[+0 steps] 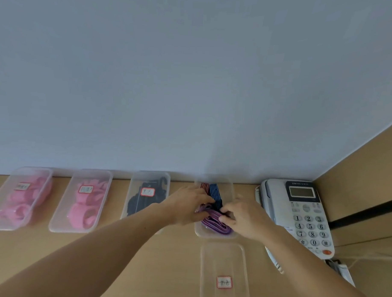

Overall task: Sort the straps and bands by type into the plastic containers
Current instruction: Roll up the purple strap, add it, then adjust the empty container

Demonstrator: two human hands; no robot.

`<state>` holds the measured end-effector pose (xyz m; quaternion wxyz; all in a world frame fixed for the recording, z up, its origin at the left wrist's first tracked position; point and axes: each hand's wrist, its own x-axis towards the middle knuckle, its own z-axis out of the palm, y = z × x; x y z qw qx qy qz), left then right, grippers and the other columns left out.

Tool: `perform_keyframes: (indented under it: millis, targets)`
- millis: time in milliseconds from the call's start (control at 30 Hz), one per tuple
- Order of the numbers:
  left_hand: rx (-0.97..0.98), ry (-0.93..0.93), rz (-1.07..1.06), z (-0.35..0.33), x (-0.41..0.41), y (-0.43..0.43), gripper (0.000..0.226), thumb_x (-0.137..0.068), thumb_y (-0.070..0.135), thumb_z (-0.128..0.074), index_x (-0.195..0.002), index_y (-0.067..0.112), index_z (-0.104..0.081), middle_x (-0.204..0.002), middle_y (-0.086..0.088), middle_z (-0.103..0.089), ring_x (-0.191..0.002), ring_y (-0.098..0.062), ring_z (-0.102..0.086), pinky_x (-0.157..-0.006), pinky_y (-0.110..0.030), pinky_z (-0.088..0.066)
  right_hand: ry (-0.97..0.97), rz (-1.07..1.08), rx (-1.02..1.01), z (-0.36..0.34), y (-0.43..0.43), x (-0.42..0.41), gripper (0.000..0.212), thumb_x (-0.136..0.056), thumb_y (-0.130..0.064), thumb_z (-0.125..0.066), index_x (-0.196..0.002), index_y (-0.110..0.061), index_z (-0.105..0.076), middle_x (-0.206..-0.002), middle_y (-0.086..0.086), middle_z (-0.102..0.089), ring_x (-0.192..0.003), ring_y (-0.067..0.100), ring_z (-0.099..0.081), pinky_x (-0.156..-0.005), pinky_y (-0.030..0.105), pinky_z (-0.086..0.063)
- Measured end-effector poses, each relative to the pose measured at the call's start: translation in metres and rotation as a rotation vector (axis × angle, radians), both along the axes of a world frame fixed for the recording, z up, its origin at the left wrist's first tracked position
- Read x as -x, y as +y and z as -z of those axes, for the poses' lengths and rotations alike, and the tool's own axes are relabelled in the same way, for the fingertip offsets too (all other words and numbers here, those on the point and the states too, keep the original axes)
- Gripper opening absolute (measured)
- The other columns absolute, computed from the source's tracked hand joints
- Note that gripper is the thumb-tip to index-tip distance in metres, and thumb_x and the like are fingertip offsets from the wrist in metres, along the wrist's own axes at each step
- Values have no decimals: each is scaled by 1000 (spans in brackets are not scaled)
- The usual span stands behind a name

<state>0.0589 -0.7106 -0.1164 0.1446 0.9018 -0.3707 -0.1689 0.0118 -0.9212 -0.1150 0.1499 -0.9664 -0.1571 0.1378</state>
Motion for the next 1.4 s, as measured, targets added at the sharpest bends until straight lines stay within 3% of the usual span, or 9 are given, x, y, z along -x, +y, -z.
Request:
perform_keyframes:
  millis: [167, 300, 400, 467, 633, 767, 1033, 1233, 1400]
  targets:
    - [56, 7, -69, -2, 7, -3, 24, -91, 32, -60, -108, 16, -61, -104, 0, -63, -97, -22, -55, -75, -29, -38, 25, 28, 0, 2, 3, -1, 40, -82, -57, -59, -117, -37, -60, -98, -8, -69, -91, 15, -62, -71, 27, -44]
    - [73, 51, -88, -4, 2, -3, 30, -88, 29, -58, -114, 17, -65, -111, -1, -62, -104, -20, -53, -90, -34, -44, 50, 58, -35, 2, 5, -2, 40, -85, -50, -63, -122, -35, -61, -105, -7, -69, -96, 16, -61, -77, 28, -44]
    - [-16, 0, 23, -15, -11, -5, 55, -84, 35, -40, -133, 19, -59, -139, 0, -54, -129, -18, -41, -110, -31, -30, 78, 97, -107, 2, 4, -1, 32, -86, -46, -66, -117, -36, -65, -96, -8, -66, -92, 14, -57, -72, 28, -41]
    - [-158, 12, 127, -21, -18, -9, 56, -93, 35, -30, -143, 20, -50, -154, 3, -40, -143, -16, -28, -117, -32, -19, 104, 133, -157, 3, 4, 1, 28, -86, -43, -67, -112, -37, -68, -94, -8, -67, -90, 14, -58, -75, 30, -46]
    - [-330, 47, 185, -20, -23, -19, 51, -104, 33, -18, -154, 26, -27, -163, 10, -16, -151, -14, -4, -119, -40, -13, 129, 151, -228, 0, 0, -1, 22, -86, -39, -66, -108, -38, -69, -90, -8, -71, -83, 11, -63, -77, 34, -52]
    - [-350, 61, 195, -18, -27, -15, 51, -105, 31, -18, -156, 30, -22, -163, 15, -9, -151, -11, 3, -120, -47, -10, 69, 8, -151, -4, -4, -1, 23, -91, -36, -62, -114, -36, -68, -91, -9, -64, -86, 12, -52, -74, 31, -43]
    - [-303, -42, 189, -1, -24, -3, 55, -104, 37, -31, -156, 31, -17, -163, 16, -9, -151, -10, -2, -117, -39, -18, 28, -68, -28, -5, -5, -6, 27, -89, -38, -62, -115, -36, -66, -101, -12, -65, -101, 11, -52, -83, 30, -44]
    - [-290, -74, 192, 5, -28, -8, 54, -104, 29, -32, -156, 33, -17, -163, 16, -9, -151, -11, -5, -113, -37, -22, -16, -120, 113, -5, 8, -8, 24, -91, -35, -59, -114, -27, -61, -105, -5, -62, -109, 16, -47, -81, 30, -44]
    - [-261, -65, 162, 10, -27, -8, 53, -104, 29, -30, -155, 33, -18, -163, 18, -11, -151, -11, -5, -112, -37, -24, 71, -127, 44, -4, 0, -13, 30, -89, -37, -62, -118, -28, -64, -110, -6, -60, -107, 16, -50, -89, 36, -44]
